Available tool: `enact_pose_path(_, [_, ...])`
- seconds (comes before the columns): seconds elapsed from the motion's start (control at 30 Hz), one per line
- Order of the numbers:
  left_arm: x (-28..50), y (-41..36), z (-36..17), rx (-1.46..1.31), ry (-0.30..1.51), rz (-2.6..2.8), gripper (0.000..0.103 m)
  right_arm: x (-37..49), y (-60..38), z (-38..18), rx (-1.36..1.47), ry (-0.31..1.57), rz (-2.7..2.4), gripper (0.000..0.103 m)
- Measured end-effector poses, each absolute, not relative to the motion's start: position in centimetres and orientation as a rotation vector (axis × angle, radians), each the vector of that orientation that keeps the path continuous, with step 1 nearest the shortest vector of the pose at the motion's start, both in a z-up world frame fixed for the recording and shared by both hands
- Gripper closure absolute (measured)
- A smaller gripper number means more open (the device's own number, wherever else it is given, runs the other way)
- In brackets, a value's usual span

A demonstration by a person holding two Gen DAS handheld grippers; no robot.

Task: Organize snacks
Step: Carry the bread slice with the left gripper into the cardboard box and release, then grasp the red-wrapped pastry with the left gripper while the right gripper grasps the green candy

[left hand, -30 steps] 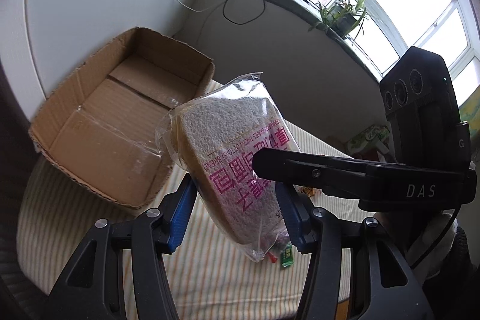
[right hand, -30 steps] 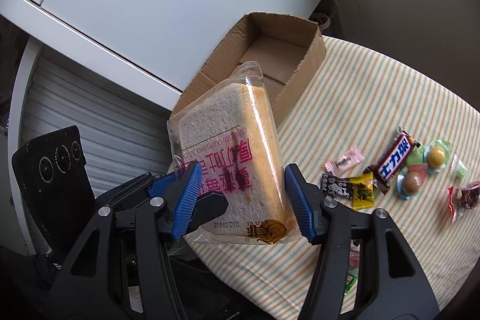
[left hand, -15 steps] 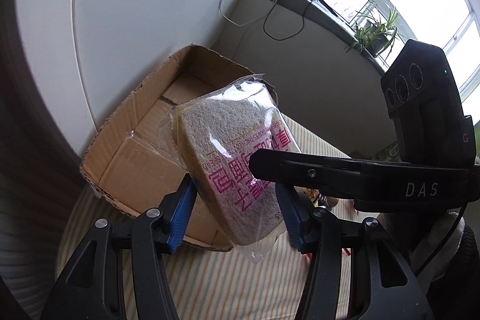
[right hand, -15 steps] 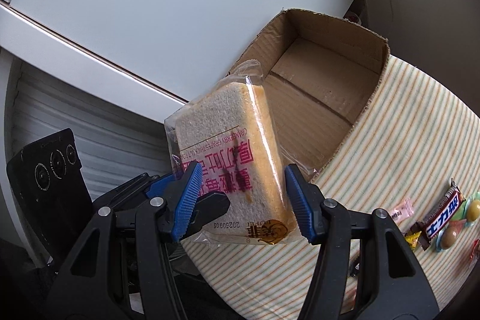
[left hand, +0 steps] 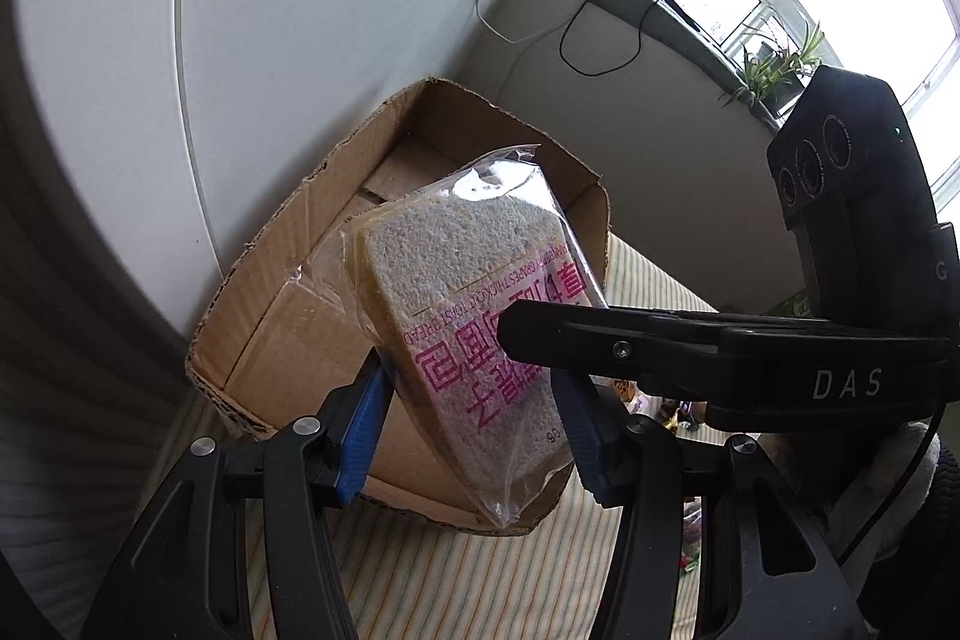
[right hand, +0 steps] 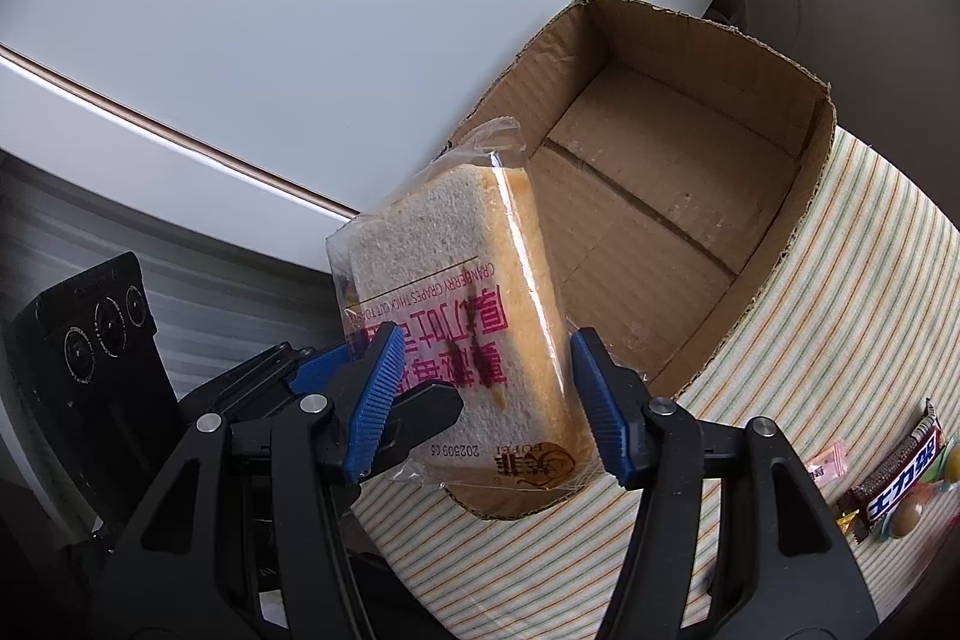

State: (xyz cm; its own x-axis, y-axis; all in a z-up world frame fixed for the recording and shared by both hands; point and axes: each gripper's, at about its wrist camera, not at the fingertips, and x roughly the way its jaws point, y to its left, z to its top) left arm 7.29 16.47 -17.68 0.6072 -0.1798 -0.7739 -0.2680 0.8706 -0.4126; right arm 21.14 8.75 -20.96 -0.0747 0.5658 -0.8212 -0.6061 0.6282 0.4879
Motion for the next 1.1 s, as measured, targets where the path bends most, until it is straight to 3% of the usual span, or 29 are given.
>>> enact_pose_path(0.13, [7.3, 16.7, -18.1, -0.510, 0.940, 0.098, 0.050, 21.3, 8.3, -20.9, -0.041, 1.320, 0.946, 0.032])
enact_pose_path(0.63, [6.0, 15.7, -17.0, -0.484, 0.919, 0.118, 0.050, 20.9, 1.6, -18.0, -0.059, 1.234, 0.864, 0.032])
enact_pose_path(1.1, [5.0, 9.4, -15.7, -0.354, 0.908, -0.009, 0.050, 16.8, -11.6, -15.4, -0.118, 1.057, 0.692, 0.031])
